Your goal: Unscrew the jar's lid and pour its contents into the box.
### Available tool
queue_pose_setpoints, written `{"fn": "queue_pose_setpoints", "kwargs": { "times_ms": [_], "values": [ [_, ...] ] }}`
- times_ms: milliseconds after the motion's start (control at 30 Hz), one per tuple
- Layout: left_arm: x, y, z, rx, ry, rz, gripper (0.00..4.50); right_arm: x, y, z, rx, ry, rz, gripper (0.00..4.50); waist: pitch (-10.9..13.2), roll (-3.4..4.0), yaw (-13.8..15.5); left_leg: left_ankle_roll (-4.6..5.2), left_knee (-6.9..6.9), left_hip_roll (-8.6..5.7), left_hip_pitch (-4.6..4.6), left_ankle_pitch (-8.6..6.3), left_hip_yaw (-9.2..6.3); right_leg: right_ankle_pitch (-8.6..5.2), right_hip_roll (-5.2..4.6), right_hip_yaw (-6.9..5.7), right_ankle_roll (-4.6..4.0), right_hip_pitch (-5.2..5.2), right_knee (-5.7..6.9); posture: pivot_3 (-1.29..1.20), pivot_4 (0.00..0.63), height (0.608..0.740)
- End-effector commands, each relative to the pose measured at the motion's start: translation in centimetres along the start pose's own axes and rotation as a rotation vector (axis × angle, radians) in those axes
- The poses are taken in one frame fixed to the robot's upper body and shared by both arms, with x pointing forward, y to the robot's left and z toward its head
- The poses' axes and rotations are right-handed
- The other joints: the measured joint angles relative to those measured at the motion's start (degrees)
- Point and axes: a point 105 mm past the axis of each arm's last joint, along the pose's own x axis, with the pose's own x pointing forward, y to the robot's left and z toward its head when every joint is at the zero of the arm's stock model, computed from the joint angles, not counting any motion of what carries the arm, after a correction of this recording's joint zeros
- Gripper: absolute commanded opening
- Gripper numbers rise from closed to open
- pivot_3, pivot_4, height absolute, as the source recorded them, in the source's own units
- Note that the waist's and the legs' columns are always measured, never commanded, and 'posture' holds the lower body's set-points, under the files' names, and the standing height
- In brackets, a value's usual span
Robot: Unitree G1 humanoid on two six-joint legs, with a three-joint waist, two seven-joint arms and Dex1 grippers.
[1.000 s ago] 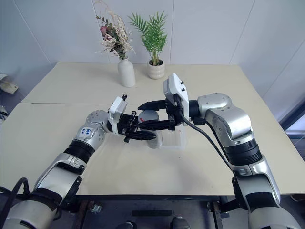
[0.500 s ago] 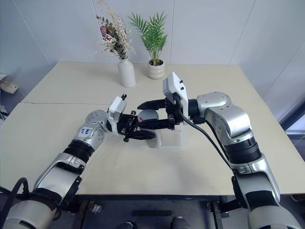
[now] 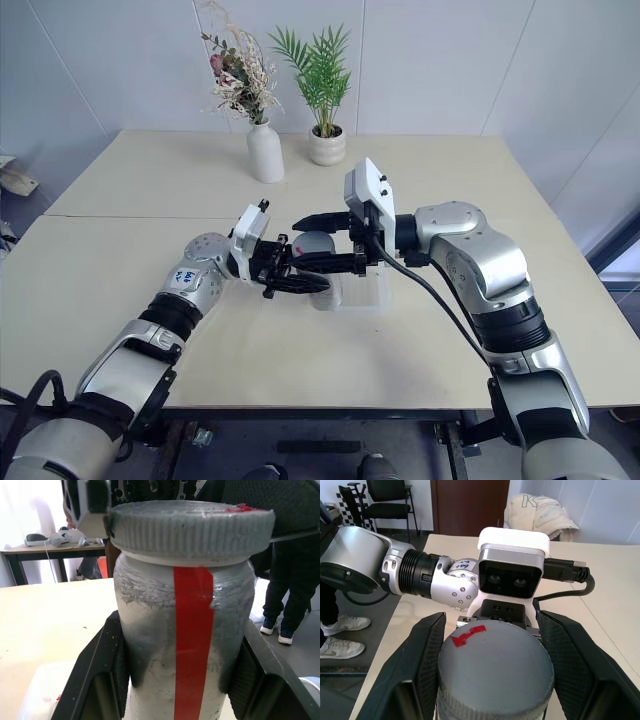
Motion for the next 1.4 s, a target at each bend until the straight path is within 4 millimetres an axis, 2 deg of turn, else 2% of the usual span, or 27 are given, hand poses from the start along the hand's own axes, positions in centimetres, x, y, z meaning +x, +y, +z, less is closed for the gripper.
{"fn": "queue_pose_setpoints", "kwargs": {
  "times_ms": [33,500,933,1400],
  "values": [
    [1.0,-2.9,-3.6,-0.082,0.128,-0.187,2.06,-3.1,-1.8,5.9,-0.205,-0.166,-0.218,2.57,0.0,0.0,0.0,0.0,0.0,0.0,0.0,0.0,0.0,0.0,0.0,0.0,0.0,0.0,0.01,0.0,0.15,0.74],
    [0.5,-3.5,-4.1,-0.089,0.156,-0.197,2.06,-4.0,-2.0,6.7,-0.221,-0.164,-0.221,2.57,0.0,0.0,0.0,0.0,0.03,0.0,0.0,0.0,0.0,0.0,0.0,0.01,0.0,0.0,0.02,0.0,0.15,0.74],
    [0.4,-4.1,-4.9,-0.132,0.153,-0.2,2.06,-5.2,-3.5,9.1,-0.282,-0.166,-0.221,2.57,0.0,0.0,0.0,0.0,0.04,0.0,0.0,0.0,0.0,0.0,0.0,0.01,0.0,0.0,0.02,0.0,0.15,0.74],
    [0.4,-4.6,-5.5,-0.146,0.162,-0.208,2.06,-5.4,-4.3,11.1,-0.326,-0.191,-0.225,2.57,0.0,0.01,0.0,0.0,0.04,0.0,-0.01,0.0,0.01,0.0,0.0,0.0,0.0,-0.02,0.03,0.0,0.15,0.74]
  ]
}}
